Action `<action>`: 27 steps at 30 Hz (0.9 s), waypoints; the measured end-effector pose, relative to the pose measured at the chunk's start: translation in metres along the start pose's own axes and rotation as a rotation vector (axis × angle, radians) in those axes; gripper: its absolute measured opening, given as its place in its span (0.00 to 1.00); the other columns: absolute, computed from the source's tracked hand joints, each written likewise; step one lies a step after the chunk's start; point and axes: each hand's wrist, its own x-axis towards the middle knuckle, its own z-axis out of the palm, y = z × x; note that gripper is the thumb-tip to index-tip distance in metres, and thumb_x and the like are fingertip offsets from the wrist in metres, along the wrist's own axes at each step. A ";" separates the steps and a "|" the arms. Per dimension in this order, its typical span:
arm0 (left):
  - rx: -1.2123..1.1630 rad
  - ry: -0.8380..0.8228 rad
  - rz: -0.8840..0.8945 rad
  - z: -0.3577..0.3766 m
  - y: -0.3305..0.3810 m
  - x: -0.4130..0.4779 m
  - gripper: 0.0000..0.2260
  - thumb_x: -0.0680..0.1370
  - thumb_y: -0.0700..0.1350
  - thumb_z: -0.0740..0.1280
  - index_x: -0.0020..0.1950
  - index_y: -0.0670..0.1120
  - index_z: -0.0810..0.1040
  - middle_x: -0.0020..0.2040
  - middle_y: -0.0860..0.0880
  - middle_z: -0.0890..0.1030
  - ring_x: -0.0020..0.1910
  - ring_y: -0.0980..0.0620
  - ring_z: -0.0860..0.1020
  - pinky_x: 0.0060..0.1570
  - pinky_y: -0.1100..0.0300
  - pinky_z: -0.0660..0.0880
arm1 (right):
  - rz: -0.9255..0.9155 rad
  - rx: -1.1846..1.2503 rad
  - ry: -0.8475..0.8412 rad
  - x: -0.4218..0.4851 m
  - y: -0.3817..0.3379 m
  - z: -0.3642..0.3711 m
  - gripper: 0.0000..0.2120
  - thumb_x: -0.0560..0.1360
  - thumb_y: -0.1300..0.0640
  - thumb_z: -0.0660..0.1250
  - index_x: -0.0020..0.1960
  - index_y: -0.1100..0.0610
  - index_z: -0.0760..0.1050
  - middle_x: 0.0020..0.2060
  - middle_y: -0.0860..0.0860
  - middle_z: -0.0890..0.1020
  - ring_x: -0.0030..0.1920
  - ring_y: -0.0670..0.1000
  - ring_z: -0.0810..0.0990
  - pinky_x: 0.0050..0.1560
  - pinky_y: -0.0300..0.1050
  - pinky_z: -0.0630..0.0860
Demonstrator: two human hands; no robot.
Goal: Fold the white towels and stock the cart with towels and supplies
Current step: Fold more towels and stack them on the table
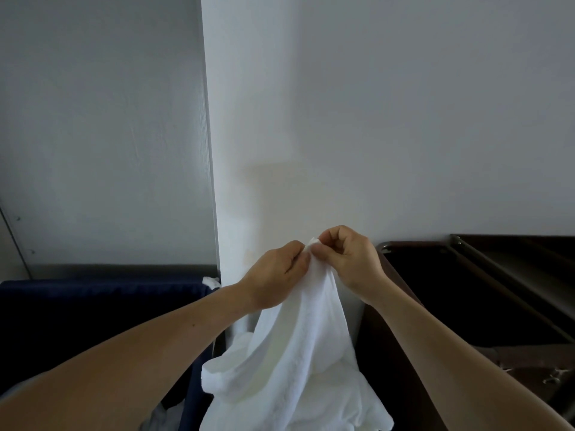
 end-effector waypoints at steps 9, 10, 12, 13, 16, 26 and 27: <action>0.002 0.000 0.102 -0.002 -0.002 0.000 0.15 0.85 0.46 0.55 0.38 0.50 0.61 0.31 0.53 0.67 0.29 0.54 0.64 0.31 0.61 0.61 | 0.125 0.117 -0.061 0.001 0.010 0.013 0.13 0.78 0.46 0.68 0.49 0.56 0.76 0.41 0.48 0.80 0.41 0.45 0.78 0.44 0.45 0.76; 0.000 0.016 0.111 -0.005 -0.001 0.003 0.15 0.85 0.46 0.56 0.38 0.50 0.61 0.31 0.53 0.67 0.29 0.54 0.64 0.31 0.60 0.61 | 0.158 0.119 -0.107 0.001 0.009 0.012 0.18 0.79 0.43 0.66 0.48 0.60 0.76 0.39 0.50 0.78 0.40 0.47 0.76 0.42 0.47 0.74; 0.033 -0.004 0.101 -0.013 -0.001 0.009 0.14 0.85 0.46 0.56 0.39 0.49 0.62 0.32 0.52 0.68 0.31 0.54 0.65 0.34 0.57 0.64 | 0.127 0.048 -0.099 0.007 0.002 0.009 0.19 0.81 0.46 0.64 0.43 0.62 0.74 0.34 0.50 0.74 0.37 0.48 0.72 0.40 0.47 0.69; 0.049 -0.018 0.091 -0.018 -0.002 0.013 0.11 0.84 0.46 0.56 0.42 0.48 0.65 0.34 0.51 0.70 0.33 0.52 0.67 0.37 0.54 0.66 | 0.063 -0.009 -0.049 0.013 -0.005 0.005 0.17 0.81 0.49 0.64 0.40 0.60 0.73 0.32 0.48 0.73 0.35 0.46 0.70 0.39 0.47 0.68; 0.035 -0.025 0.009 -0.032 -0.004 0.023 0.08 0.81 0.45 0.61 0.60 0.47 0.69 0.45 0.49 0.79 0.42 0.46 0.77 0.44 0.51 0.74 | -0.120 -0.010 0.209 0.042 -0.032 -0.007 0.13 0.81 0.53 0.64 0.39 0.58 0.72 0.31 0.46 0.71 0.31 0.42 0.68 0.36 0.43 0.67; -0.058 0.094 0.163 -0.024 -0.015 0.021 0.35 0.74 0.52 0.72 0.72 0.67 0.55 0.56 0.58 0.73 0.46 0.55 0.77 0.49 0.60 0.78 | -0.266 -0.039 0.482 0.112 -0.115 -0.039 0.12 0.81 0.50 0.64 0.39 0.51 0.73 0.32 0.44 0.73 0.31 0.39 0.70 0.38 0.42 0.69; -0.039 0.070 0.155 -0.017 -0.018 0.019 0.33 0.75 0.54 0.72 0.73 0.66 0.57 0.59 0.58 0.72 0.48 0.55 0.76 0.53 0.59 0.77 | -0.261 -0.069 0.429 0.111 -0.115 -0.035 0.12 0.81 0.50 0.64 0.39 0.51 0.73 0.32 0.44 0.74 0.31 0.38 0.70 0.38 0.41 0.69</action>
